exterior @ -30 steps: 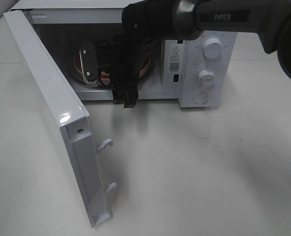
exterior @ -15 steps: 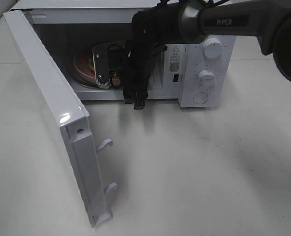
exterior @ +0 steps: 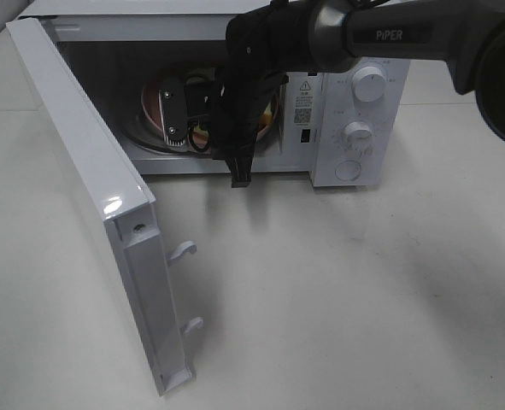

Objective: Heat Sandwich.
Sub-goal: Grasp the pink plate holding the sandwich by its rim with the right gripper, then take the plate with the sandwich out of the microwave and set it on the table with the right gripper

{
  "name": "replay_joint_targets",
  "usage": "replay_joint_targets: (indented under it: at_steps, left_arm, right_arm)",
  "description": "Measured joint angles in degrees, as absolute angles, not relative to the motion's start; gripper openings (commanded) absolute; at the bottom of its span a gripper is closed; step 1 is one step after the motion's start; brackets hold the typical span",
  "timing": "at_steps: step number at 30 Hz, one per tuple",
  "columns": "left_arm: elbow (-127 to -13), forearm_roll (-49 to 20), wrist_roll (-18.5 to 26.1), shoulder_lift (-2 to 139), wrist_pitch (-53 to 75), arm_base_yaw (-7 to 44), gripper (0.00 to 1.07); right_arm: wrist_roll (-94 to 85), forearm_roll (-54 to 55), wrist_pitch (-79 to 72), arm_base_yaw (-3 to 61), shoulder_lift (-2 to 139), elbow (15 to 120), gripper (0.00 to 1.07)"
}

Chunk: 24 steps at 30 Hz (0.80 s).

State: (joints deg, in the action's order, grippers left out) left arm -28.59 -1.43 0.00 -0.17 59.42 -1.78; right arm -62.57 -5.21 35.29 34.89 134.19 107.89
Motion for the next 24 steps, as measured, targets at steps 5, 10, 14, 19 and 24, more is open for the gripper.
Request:
replay_joint_targets:
  at_steps: [5,10,14,19,24]
  left_arm:
    - [-28.59,-1.43,0.00,-0.17,59.42,-1.78,1.01]
    - [-28.59,-1.43,0.00,-0.17,59.42,-1.78,1.01]
    - [-28.59,-1.43,0.00,-0.17,59.42,-1.78,1.01]
    - [-28.59,-1.43,0.00,-0.17,59.42,-1.78,1.01]
    - [-28.59,-1.43,0.00,-0.17,59.42,-1.78,1.01]
  right_arm:
    - [-63.03,-5.21,35.41,34.89,134.19,107.89,0.00]
    - [-65.72,-5.27,36.73,34.89,134.13,107.89,0.00]
    - [-69.16,-4.81,38.10,34.89,133.84,107.95,0.00]
    - [-74.83,-3.04,41.48,34.78,132.64,107.83,0.00]
    - [-77.86,-1.20,45.26,34.78,131.55,107.54,0.00]
